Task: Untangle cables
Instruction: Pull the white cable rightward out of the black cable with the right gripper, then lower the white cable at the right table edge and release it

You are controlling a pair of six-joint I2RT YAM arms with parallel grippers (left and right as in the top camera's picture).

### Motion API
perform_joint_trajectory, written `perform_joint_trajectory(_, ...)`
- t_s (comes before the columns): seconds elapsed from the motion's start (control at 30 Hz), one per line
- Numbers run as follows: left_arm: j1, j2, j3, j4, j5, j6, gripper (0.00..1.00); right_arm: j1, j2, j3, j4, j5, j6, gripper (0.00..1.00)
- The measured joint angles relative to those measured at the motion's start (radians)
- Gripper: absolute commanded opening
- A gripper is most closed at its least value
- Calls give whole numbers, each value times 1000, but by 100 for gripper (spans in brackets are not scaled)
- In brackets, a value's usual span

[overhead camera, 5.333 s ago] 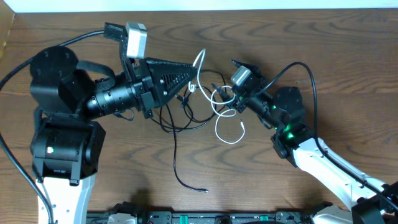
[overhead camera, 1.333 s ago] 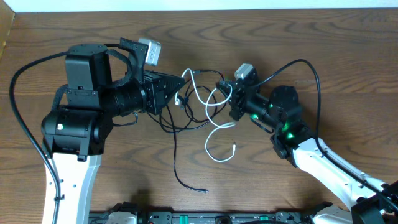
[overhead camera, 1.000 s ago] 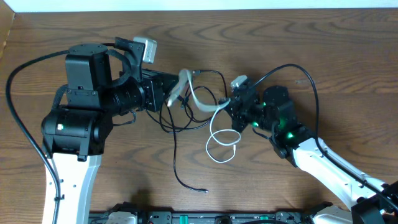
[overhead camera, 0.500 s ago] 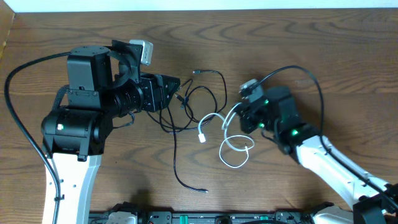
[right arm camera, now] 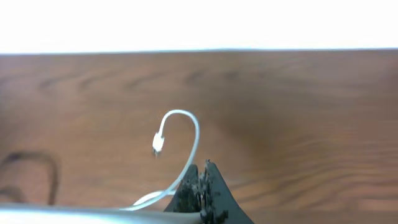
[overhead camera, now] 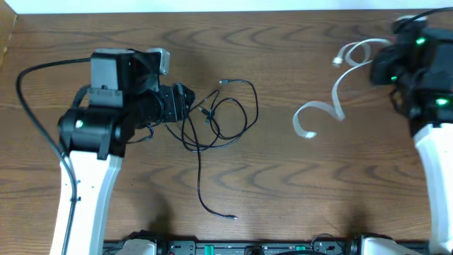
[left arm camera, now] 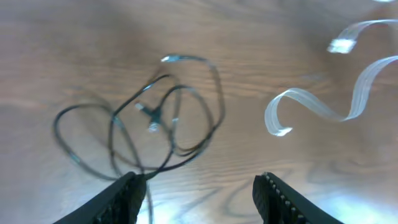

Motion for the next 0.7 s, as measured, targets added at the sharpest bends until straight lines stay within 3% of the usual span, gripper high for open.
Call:
perform_joint_trajectory(0.27,0,119,0,-47,-94,-50,61,-155,-2,114,94,236,-149,1)
perform_joint_trajectory(0.7,0,163,0,-77,-141,-52,61,-393,135,114,154,301,-175,1)
